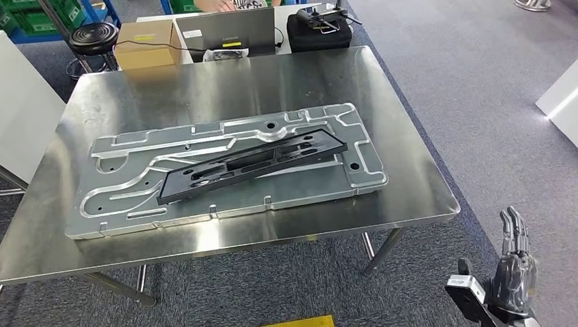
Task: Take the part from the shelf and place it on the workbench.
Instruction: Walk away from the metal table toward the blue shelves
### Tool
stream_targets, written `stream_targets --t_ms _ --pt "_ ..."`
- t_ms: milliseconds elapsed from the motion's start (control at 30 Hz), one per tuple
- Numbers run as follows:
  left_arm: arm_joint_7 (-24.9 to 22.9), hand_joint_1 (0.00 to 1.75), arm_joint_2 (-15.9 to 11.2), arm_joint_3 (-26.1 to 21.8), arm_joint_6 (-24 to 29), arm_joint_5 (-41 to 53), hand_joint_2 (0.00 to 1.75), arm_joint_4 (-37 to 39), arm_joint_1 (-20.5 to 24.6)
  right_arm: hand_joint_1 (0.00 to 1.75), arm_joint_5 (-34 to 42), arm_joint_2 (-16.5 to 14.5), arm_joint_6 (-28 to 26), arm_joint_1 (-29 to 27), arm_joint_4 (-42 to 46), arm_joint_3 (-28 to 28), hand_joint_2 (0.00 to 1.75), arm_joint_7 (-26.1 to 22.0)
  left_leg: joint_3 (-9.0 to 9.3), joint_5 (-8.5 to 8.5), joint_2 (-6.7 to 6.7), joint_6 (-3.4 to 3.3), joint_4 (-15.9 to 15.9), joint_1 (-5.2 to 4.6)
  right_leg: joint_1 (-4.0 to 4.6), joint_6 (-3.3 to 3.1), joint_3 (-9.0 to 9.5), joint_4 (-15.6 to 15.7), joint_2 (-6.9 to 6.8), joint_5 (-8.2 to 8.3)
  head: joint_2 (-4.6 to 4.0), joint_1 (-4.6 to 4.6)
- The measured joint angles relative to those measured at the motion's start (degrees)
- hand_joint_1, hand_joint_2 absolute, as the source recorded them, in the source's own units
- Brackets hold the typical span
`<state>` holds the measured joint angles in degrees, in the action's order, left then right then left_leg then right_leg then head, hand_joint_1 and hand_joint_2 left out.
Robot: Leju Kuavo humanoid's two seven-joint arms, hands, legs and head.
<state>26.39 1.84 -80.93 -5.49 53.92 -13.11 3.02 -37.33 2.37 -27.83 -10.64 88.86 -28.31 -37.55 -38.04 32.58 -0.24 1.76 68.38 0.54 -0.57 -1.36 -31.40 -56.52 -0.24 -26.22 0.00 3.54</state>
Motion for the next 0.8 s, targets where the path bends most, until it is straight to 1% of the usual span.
stream_targets --t_ms 33,67,100,133,167,200,233,267,300,333,367,400,433,467,500,533,567,600,633,667,700,733,767,800 --pt "0.05 0.0 0.01 0.0 0.01 0.04 0.0 0.0 0.02 0.0 -0.11 -0.37 -0.15 -0.1 -1.0 -0.6 0.0 0.0 -0.61 2.01 0.0 0.14 3.4 0.01 0.06 -0.05 -0.75 -0.07 0.0 0.54 0.0 0.0" --pt "0.09 0.0 0.01 0.0 0.01 0.07 0.0 0.0 0.03 0.0 -0.26 -0.65 -0.27 -0.12 -2.11 -1.19 0.0 0.0 -0.5 2.64 0.01 0.19 5.41 0.02 0.12 -0.04 -1.51 -0.19 0.01 1.06 0.0 0.0" --pt "0.1 0.0 0.02 0.0 0.02 0.09 0.0 0.0 0.04 0.0 -0.49 -0.89 -0.33 -0.11 -3.31 -1.81 0.0 0.0 0.53 2.08 0.01 0.15 5.58 0.02 0.16 0.02 -2.27 -0.32 0.02 1.54 0.0 0.0" --pt "0.08 0.0 0.02 0.0 0.03 0.08 0.0 0.0 0.06 0.0 -0.84 -1.09 -0.36 -0.03 -4.54 -2.45 0.0 0.0 2.56 0.63 0.01 0.03 3.55 0.01 0.21 0.12 -2.93 -0.47 0.03 1.97 0.0 0.0" --pt "0.07 0.0 0.01 -0.01 0.04 0.08 0.0 0.0 0.12 0.0 -1.2 -1.25 -0.37 0.12 -5.77 -3.17 0.0 0.0 5.49 -0.91 0.0 -0.22 -0.22 -0.01 0.24 0.24 -3.49 -0.63 0.04 2.39 0.0 0.0" --pt "0.04 0.0 -0.03 -0.01 0.06 0.07 0.0 0.0 0.23 0.0 -1.54 -1.4 -0.39 0.28 -7.03 -3.92 0.0 0.0 8.81 -1.66 -0.01 -0.6 -4.96 -0.14 0.33 0.43 -3.95 -0.79 0.04 2.78 0.0 0.0" --pt "0.01 0.0 -0.07 -0.01 0.07 0.06 0.0 0.0 0.36 0.0 -1.78 -1.51 -0.48 0.43 -8.24 -4.61 0.0 0.0 11.47 -1.95 -0.02 -0.98 -8.92 -0.28 0.38 0.71 -4.2 -0.87 0.02 3.2 0.0 0.0" --pt "-0.01 0.0 -0.09 -0.01 0.08 0.05 0.0 0.0 0.46 0.0 -1.9 -1.61 -0.69 0.56 -9.35 -5.18 0.0 0.0 13.16 -1.83 -0.04 -1.36 -11.73 -0.47 0.4 1.03 -4.35 -0.9 -0.02 3.64 0.0 0.0" --pt "-0.06 0.0 -0.12 -0.01 0.09 0.05 0.0 0.0 0.51 0.0 -1.97 -1.7 -0.93 0.64 -10.37 -5.59 0.0 0.0 13.79 -1.64 -0.05 -1.7 -13.06 -0.68 0.38 1.38 -4.41 -0.83 -0.05 4.09 0.0 0.0" --pt "-0.09 0.0 -0.11 -0.01 0.09 0.05 0.0 0.0 0.48 0.0 -2.16 -1.77 -1.2 0.7 -11.29 -5.94 0.0 0.0 13.51 -2.02 -0.04 -2.02 -13.24 -0.7 0.37 1.78 -4.42 -0.65 -0.06 4.61 0.0 0.0" --pt "-0.1 0.0 -0.05 -0.01 0.08 0.07 0.0 0.0 0.46 0.0 -2.54 -1.85 -1.45 0.8 -12.28 -6.38 0.0 0.0 13.12 -2.57 0.09 -2.4 -13.47 -0.63 0.29 2.09 -4.59 -0.68 0.04 4.71 0.0 0.0" --pt "-0.09 0.0 0.0 -0.01 0.07 0.11 0.0 0.0 0.45 0.0 -3.08 -1.95 -1.6 0.88 -13.35 -6.93 0.0 0.0 12.63 -3.22 0.24 -2.84 -13.64 -0.52 0.24 2.38 -4.94 -1.17 0.12 3.9 0.0 -0.01" --pt "0.01 0.0 0.06 -0.01 0.05 0.17 0.0 0.0 0.42 0.0 -3.92 -2.05 -1.78 1.05 -14.7 -7.73 0.0 0.0 11.98 -3.98 0.39 -3.23 -13.87 -0.37 0.17 2.67 -5.55 -2.67 0.2 1.95 0.0 -0.01" --pt "0.13 0.0 0.15 -0.01 0.01 0.24 0.0 0.0 0.4 0.0 -4.93 -2.13 -1.98 1.36 -16.32 -8.65 0.0 0.0 11.25 -4.67 0.56 -3.51 -13.98 -0.31 -0.01 2.9 -6.35 -5.19 0.27 -0.91 0.0 -0.02" --pt "0.27 0.0 0.19 -0.01 -0.04 0.31 0.0 0.0 0.35 0.0 -6.17 -2.23 -2.22 1.76 -18.39 -9.74 0.0 0.0 10.4 -5.3 0.6 -3.69 -13.97 -0.35 -0.11 3.18 -7.23 -8.67 0.25 -3.99 0.0 -0.02" --pt "0.41 0.0 0.23 -0.01 -0.1 0.37 0.0 0.0 0.3 0.0 -7.54 -2.3 -2.61 2.22 -20.84 -10.9 0.0 0.0 9.57 -5.92 0.65 -3.7 -13.88 -0.38 -0.24 3.46 -7.94 -12.39 0.25 -6.21 0.0 -0.02" --pt "0.49 0.0 0.29 -0.01 -0.19 0.43 0.0 0.0 0.27 0.0 -8.83 -2.35 -3.17 2.73 -23.51 -12.02 0.0 0.0 8.75 -6.48 0.7 -3.66 -13.72 -0.4 -0.34 3.68 -8.17 -15.23 0.25 -6.98 0.0 -0.02" --pt "0.54 0.0 0.33 -0.01 -0.26 0.51 0.0 0.0 0.26 0.0 -10.09 -2.35 -3.96 3.31 -26.71 -13.16 0.0 0.0 7.89 -7.02 0.72 -3.56 -13.48 -0.41 -0.44 3.84 -7.71 -16.65 0.24 -6.42 0.0 -0.02" --pt "0.56 0.0 0.39 -0.01 -0.32 0.65 0.0 0.0 0.24 0.0 -11.28 -2.24 -5.05 3.99 -30.24 -14.27 0.0 0.0 7.04 -7.47 0.73 -3.42 -13.15 -0.4 -0.56 3.92 -6.16 -15.82 0.24 -4.85 0.0 -0.01" --pt "0.57 0.0 0.47 -0.01 -0.4 0.77 0.0 0.0 0.24 0.0 -12.47 -1.93 -6.27 4.81 -34.09 -15.38 0.0 0.01 6.22 -7.85 0.74 -3.24 -12.77 -0.39 -0.67 3.92 -3.64 -12.98 0.23 -3.25 0.0 -0.01" --pt "0.57 0.0 0.54 -0.01 -0.44 0.89 0.0 0.0 0.26 0.0 -13.67 -1.5 -7.42 5.69 -38.34 -16.44 0.0 0.06 5.49 -8.16 0.73 -3.01 -12.31 -0.43 -0.72 3.82 -0.5 -8.71 0.23 -2.67 0.0 -0.01" --pt "0.59 0.0 0.62 -0.01 -0.49 0.98 0.0 0.0 0.28 0.0 -14.84 -0.95 -8.32 6.54 -42.48 -17.46 0.0 0.27 4.92 -8.42 0.73 -2.74 -11.87 -0.48 -0.66 3.59 2.4 -4.47 0.26 -2.83 0.0 0.0" --pt "0.63 0.0 0.67 -0.01 -0.51 1.02 0.0 0.0 0.31 0.0 -15.86 -0.47 -8.85 7.23 -46.36 -18.35 0.0 0.65 4.6 -8.68 0.73 -2.42 -11.55 -0.53 -0.52 3.31 4.35 -1.35 0.29 -3.46 0.0 -0.01" --pt "0.67 0.0 0.7 -0.01 -0.51 1.07 0.0 0.0 0.33 0.0 -16.84 -0.07 -9.04 7.81 -49.97 -19.12 0.0 1.44 4.42 -8.99 0.73 -2.07 -11.36 -0.53 -0.31 2.98 5.28 0.38 0.31 -4.11 0.0 -0.01"
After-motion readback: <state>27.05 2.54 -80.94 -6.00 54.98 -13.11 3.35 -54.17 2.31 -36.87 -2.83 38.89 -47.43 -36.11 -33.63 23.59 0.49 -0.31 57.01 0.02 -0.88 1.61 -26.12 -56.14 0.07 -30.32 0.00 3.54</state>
